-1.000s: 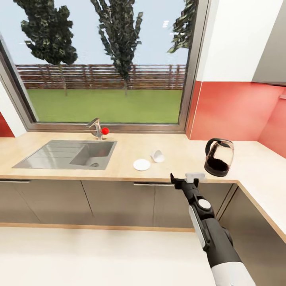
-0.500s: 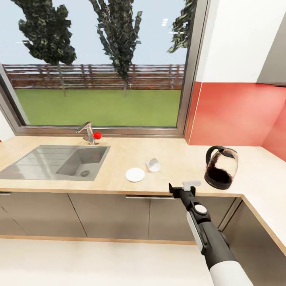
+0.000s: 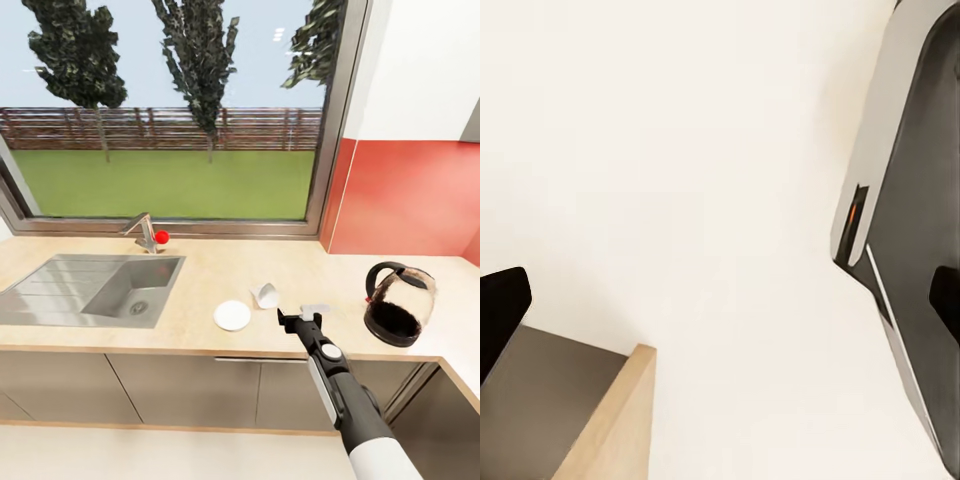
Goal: Set up a coffee station on the kitchen countertop: keep the coffee maker on the countertop, move the bottle of coffee from the kitchen shelf to the counter next to the coffee maker, place a paper coffee filter on top of the coffee maker, put the saucer next to the coffee maker with the coffee cup on the saucer, and place the electric kettle next to the coffee maker.
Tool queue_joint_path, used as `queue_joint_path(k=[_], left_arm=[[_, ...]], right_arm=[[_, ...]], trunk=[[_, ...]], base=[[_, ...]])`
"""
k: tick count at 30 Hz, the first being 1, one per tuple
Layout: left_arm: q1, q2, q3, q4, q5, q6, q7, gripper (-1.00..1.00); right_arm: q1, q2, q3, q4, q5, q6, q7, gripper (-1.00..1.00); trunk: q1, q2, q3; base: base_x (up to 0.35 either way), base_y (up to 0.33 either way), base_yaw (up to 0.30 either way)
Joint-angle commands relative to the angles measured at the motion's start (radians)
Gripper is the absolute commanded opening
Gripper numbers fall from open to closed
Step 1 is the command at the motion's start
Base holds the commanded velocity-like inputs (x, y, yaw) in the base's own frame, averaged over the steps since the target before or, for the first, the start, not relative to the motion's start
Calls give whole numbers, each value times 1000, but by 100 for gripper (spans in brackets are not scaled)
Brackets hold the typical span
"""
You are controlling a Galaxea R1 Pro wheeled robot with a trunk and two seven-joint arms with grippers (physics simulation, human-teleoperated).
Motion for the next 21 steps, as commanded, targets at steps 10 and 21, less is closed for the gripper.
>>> queue_joint_path(k=[10, 21], left_arm=[[1, 0, 0, 1, 9, -3, 0, 100], [2, 1, 0, 1, 9, 24, 0, 100]], right_arm=[[-1, -9, 16, -5, 2, 6, 5, 100], [-1, -10, 15, 28, 6, 6, 5, 100]], trunk=[[1, -2, -2], [1, -2, -2]], base=[[115, 22, 0], [198, 0, 0]])
